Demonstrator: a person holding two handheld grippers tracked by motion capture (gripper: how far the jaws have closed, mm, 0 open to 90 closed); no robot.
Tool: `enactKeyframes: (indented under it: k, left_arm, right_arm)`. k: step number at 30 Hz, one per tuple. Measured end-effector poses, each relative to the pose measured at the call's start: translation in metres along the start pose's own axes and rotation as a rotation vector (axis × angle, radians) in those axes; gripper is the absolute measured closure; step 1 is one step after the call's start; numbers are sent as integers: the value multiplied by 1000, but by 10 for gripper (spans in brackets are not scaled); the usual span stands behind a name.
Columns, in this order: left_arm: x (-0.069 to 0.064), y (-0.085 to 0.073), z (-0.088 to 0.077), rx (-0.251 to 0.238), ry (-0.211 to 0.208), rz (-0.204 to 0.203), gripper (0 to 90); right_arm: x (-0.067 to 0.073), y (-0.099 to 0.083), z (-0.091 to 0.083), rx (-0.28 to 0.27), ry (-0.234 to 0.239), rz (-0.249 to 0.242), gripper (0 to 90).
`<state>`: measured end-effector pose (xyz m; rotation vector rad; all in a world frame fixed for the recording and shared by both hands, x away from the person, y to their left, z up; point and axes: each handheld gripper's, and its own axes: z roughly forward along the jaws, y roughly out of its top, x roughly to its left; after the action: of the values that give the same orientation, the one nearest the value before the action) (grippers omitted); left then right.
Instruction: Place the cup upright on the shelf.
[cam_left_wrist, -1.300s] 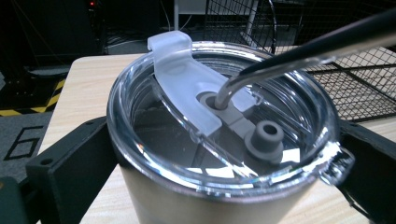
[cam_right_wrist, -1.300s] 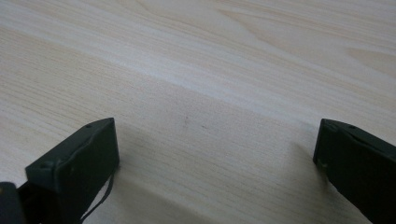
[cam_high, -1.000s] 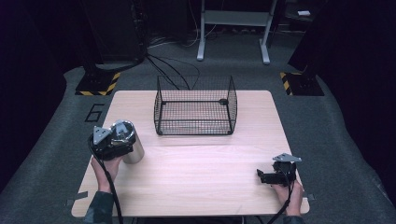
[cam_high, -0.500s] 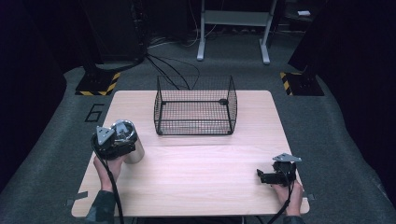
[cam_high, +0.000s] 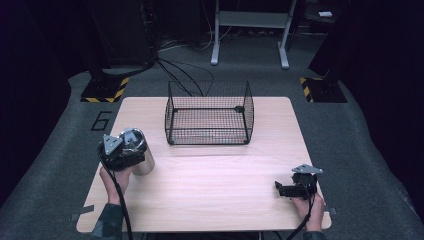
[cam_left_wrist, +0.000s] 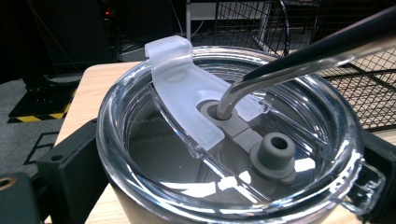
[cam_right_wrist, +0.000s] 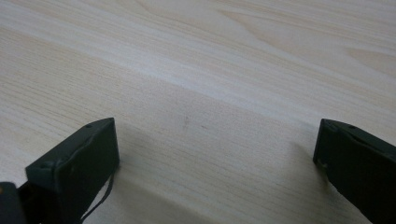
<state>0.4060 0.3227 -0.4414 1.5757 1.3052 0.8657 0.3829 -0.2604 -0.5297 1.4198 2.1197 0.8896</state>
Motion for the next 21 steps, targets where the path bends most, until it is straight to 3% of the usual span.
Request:
enactKeyframes:
  k: [21]
  left_arm:
    - [0, 10, -13, -14, -34, 19, 37]
  right_arm:
    - [0, 0, 0, -3, 1, 8, 0]
